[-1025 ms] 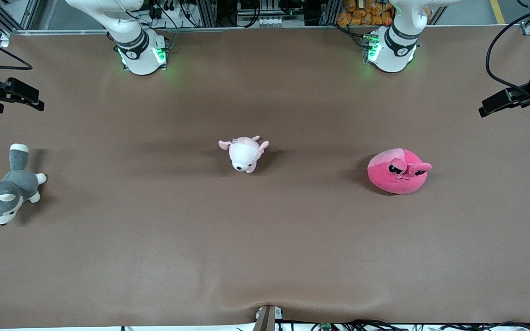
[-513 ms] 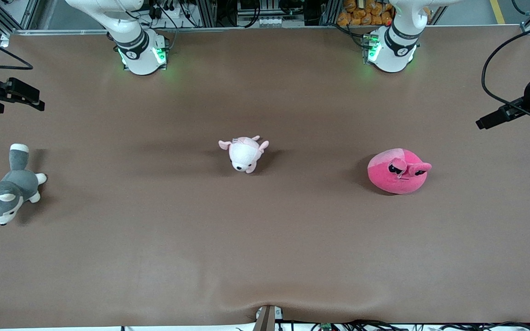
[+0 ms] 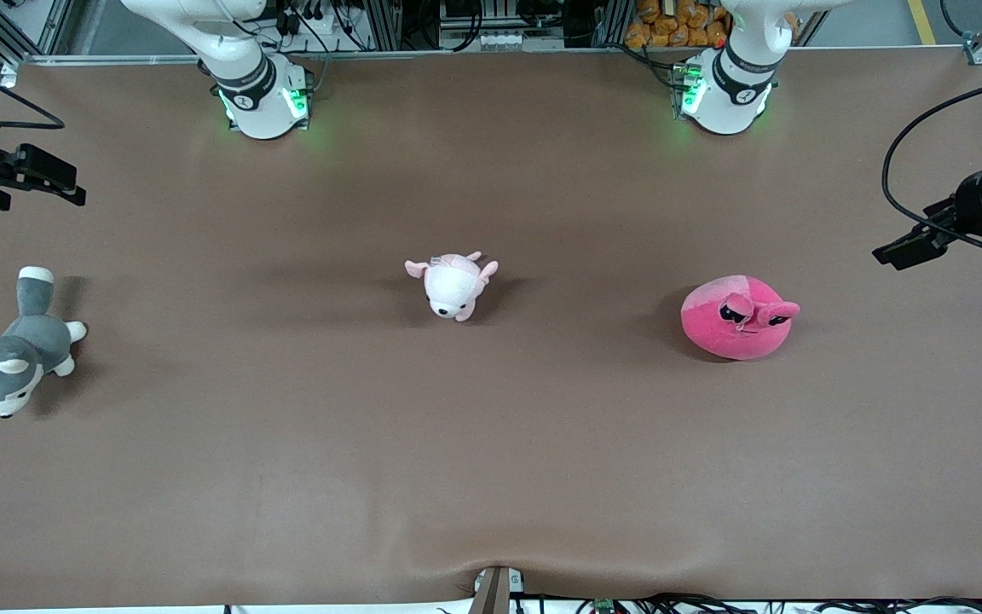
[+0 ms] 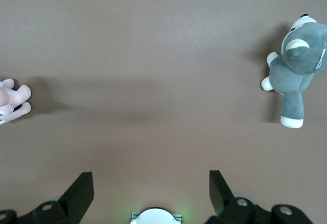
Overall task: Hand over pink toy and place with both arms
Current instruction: 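Move the left gripper toward the pink plush toy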
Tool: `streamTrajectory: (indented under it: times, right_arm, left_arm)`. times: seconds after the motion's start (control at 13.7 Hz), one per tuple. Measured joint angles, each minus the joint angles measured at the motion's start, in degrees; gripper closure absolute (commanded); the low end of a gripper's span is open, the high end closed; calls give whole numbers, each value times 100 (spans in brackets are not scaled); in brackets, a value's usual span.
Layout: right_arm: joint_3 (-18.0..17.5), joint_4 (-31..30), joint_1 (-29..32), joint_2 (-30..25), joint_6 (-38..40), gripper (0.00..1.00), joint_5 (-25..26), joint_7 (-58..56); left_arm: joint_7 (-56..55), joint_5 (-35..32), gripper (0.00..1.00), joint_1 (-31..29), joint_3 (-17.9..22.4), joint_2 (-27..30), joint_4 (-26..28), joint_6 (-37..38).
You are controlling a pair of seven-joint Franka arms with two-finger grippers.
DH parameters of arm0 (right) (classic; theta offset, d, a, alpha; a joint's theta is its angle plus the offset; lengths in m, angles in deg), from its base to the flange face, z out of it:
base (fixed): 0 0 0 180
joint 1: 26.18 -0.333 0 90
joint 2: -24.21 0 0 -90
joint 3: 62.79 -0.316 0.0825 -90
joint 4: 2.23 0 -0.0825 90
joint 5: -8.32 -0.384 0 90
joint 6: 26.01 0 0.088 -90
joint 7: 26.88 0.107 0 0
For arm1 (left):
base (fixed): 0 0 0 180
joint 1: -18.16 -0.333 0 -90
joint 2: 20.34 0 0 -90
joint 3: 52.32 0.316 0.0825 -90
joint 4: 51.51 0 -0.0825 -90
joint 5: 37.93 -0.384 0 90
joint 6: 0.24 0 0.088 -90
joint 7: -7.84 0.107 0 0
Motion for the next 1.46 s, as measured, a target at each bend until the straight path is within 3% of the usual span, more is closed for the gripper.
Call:
streamTrajectory:
  times: [0.51, 0.81, 1.03, 1.46]
  right_arm:
    - [-9, 0, -18, 9, -29, 0, -3, 0]
    - [-32, 0, -47, 29, -49, 0, -4, 0]
    - [-35, -1, -48, 37, -54, 0, -4, 0]
    - [-36, 0, -50, 37, -57, 0, -4, 0]
  left_arm:
    - [-1519, 321, 0, 3, -46, 5, 693, -769]
    - [-1702, 452, 0, 1, -43, -2, 1046, -1154]
    - [-1702, 447, 0, 64, -51, -62, 855, -1150]
    - [-1705, 203, 0, 114, -54, -583, -33, -605]
